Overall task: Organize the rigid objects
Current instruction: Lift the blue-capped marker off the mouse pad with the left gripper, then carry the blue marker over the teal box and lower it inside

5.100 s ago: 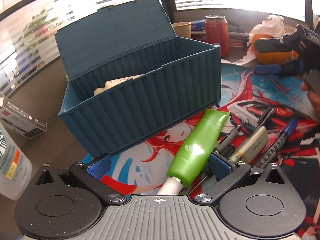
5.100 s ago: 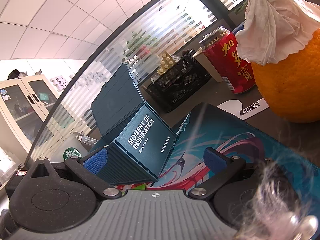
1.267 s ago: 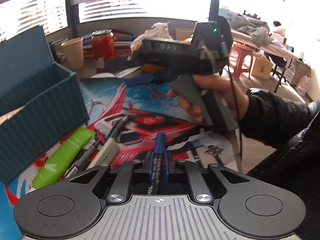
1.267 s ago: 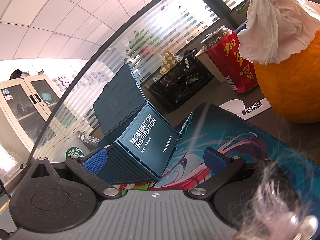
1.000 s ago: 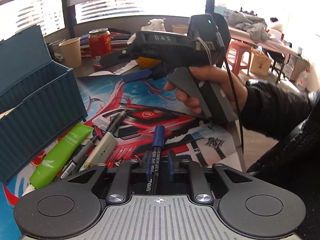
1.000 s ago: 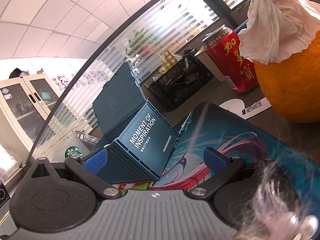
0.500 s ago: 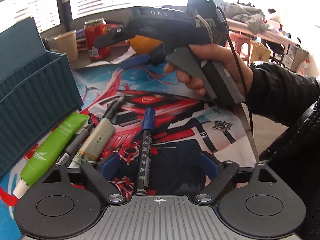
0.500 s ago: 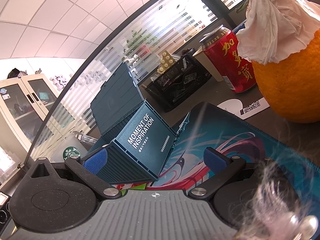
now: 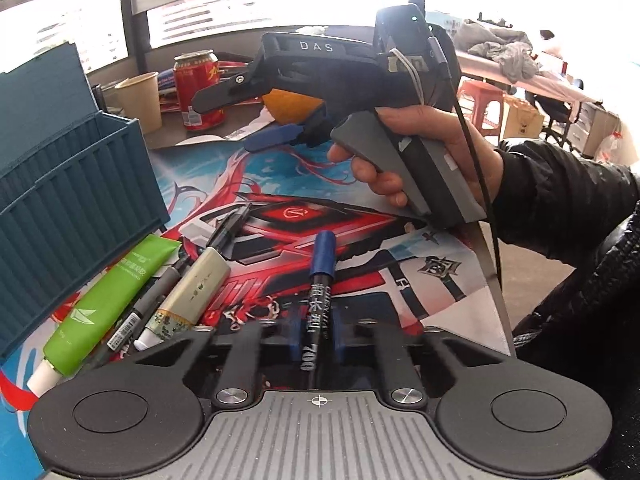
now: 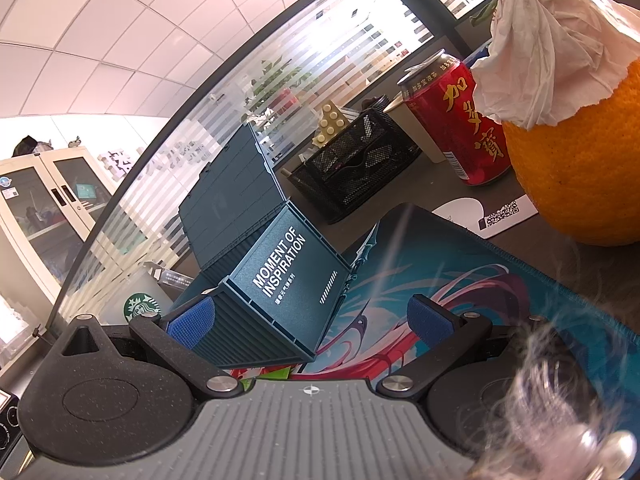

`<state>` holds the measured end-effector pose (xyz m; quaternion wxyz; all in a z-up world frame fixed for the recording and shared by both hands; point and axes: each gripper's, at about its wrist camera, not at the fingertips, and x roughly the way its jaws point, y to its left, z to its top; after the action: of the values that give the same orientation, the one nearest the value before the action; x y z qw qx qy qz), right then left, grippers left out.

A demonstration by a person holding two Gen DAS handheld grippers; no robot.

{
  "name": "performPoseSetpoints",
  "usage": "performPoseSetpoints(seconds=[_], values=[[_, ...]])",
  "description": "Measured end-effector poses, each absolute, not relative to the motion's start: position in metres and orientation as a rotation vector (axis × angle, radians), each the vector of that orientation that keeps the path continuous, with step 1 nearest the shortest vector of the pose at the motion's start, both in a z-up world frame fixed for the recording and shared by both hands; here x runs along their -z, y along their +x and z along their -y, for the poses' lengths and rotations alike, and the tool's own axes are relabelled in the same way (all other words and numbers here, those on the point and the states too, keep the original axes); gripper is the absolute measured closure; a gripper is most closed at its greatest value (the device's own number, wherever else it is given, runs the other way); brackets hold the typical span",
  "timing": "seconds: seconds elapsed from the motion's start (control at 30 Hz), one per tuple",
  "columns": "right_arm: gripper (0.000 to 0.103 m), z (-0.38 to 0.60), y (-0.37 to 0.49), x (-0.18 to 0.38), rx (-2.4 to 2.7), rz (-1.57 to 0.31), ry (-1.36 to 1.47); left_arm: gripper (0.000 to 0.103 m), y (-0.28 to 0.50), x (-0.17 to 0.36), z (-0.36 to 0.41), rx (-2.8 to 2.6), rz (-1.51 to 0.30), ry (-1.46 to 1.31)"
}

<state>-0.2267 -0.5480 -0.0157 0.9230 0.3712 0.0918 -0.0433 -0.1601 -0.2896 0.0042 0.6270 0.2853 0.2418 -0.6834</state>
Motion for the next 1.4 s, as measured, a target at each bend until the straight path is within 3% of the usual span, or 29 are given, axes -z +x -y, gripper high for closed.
performPoseSetpoints(seconds=[0.4, 1.0, 1.4], values=[[0.000, 0.548, -0.227, 0.016, 0.093, -0.190, 0.761, 0.092, -0.157, -0.012, 0.289, 1.541, -0.568, 0.629], [0.000, 0.548, -0.228, 0.016, 0.098, -0.186, 0.763, 0.092, -0.135, -0.086, 0.296, 1.508, -0.401, 0.711], [0.000, 0.548, -0.229, 0.016, 0.101, -0.184, 0.764, 0.092, -0.077, -0.127, 0.330, 1.489, -0.348, 0.803]])
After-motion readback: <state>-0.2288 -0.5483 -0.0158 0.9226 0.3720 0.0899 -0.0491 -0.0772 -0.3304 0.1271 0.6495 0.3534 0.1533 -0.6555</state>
